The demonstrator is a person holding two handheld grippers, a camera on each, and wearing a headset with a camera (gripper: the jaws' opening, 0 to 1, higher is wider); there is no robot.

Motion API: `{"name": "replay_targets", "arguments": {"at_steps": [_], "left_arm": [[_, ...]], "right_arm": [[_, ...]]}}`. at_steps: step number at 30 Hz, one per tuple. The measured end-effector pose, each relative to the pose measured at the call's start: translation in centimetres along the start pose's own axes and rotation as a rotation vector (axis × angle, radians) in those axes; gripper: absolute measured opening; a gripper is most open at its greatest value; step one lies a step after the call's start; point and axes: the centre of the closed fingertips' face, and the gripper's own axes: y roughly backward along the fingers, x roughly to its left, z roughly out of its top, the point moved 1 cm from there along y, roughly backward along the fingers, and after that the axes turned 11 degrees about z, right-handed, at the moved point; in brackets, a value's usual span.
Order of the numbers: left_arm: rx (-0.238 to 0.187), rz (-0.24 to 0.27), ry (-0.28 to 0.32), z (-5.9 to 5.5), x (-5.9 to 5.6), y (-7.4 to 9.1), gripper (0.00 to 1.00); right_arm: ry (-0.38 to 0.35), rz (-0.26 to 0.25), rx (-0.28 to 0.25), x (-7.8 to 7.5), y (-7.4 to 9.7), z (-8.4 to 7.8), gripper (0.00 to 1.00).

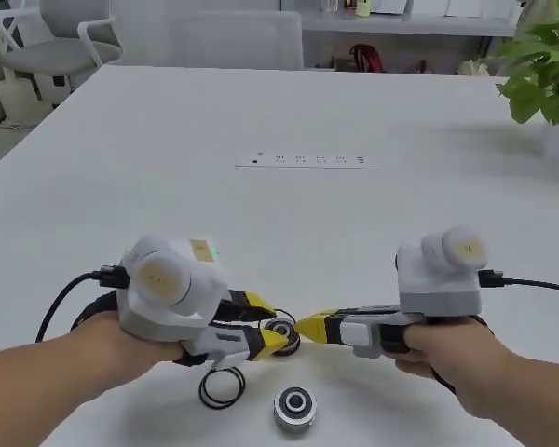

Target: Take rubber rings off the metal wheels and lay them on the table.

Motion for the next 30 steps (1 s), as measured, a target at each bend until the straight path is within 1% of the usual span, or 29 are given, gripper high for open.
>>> {"name": "replay_targets", "arguments": {"at_steps": [2, 6, 15, 20, 24, 30], "left_arm": [[-0.008, -0.012, 0.005, 0.1, -0.1, 0.3, 0.22], [-0.019, -0.014, 0.007, 0.3, -0.1, 0.9, 0.24], [-0.067, -0.030, 0.020, 1.4, -0.6, 2.4, 0.32], [-0.083, -0.047, 0.029, 1.7, -0.8, 3.0, 0.38], [-0.093, -0.052, 0.031, 1.9, -1.0, 3.6, 0.39], [-0.106, -0.066, 0.042, 2.1, -1.2, 4.1, 0.48]], "right_arm": [[0.000, 0.001, -0.001, 0.0, 0.0, 0.0, 0.00], [0.000, 0.004, -0.004, 0.2, 0.0, 0.1, 0.00], [0.003, 0.012, -0.003, 0.6, -0.1, 0.3, 0.00], [0.003, 0.019, -0.004, 0.8, -0.1, 0.3, 0.00], [0.010, 0.020, -0.008, 0.9, -0.2, 0.6, 0.00], [0.008, 0.033, -0.012, 1.4, -0.3, 0.7, 0.00]]}}
